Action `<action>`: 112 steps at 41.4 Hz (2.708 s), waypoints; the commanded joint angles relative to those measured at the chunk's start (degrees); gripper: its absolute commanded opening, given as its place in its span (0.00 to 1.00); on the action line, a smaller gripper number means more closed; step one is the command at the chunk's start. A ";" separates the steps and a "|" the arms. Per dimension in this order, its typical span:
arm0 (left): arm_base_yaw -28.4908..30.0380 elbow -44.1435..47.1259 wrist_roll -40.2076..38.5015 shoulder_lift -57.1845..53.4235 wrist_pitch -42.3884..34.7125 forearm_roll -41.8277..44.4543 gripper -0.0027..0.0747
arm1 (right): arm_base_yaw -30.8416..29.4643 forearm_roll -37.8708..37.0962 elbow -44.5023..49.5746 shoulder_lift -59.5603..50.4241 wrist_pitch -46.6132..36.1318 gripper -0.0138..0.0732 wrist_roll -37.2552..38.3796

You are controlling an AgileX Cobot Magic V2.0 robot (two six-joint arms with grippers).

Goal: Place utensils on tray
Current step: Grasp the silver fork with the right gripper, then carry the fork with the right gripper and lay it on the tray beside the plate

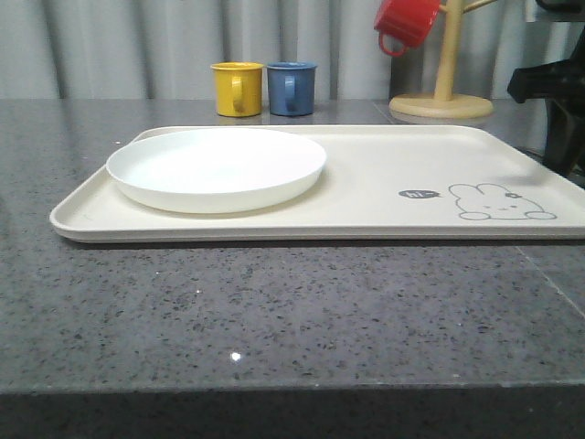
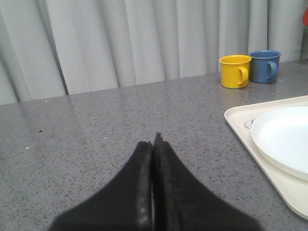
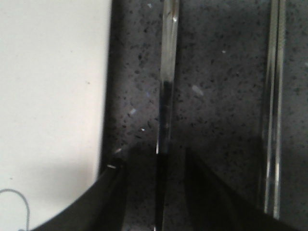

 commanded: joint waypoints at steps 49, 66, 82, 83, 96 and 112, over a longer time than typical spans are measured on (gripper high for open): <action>-0.46 -1.61 -0.27 0.61 -4.60 -0.58 0.01 | 19.40 -9.40 -16.28 -0.57 8.96 0.10 20.66; -0.46 -1.61 -0.27 0.61 -4.50 -0.58 0.01 | 26.52 -9.31 -22.94 8.81 9.61 0.10 30.72; -0.46 -1.61 -0.27 0.61 -4.50 -0.58 0.01 | 26.52 -7.71 -22.94 10.54 9.56 0.14 31.95; -0.46 -1.61 -0.27 0.61 -4.50 -0.58 0.01 | 26.52 -7.46 -22.94 10.54 9.56 0.16 31.95; -0.46 -1.61 -0.27 0.61 -4.50 -0.58 0.01 | 26.52 -6.48 -23.70 10.48 9.56 0.48 31.99; -0.46 -1.61 -0.27 0.61 -4.50 -0.58 0.01 | 23.45 -13.77 -28.24 5.92 17.32 0.57 31.78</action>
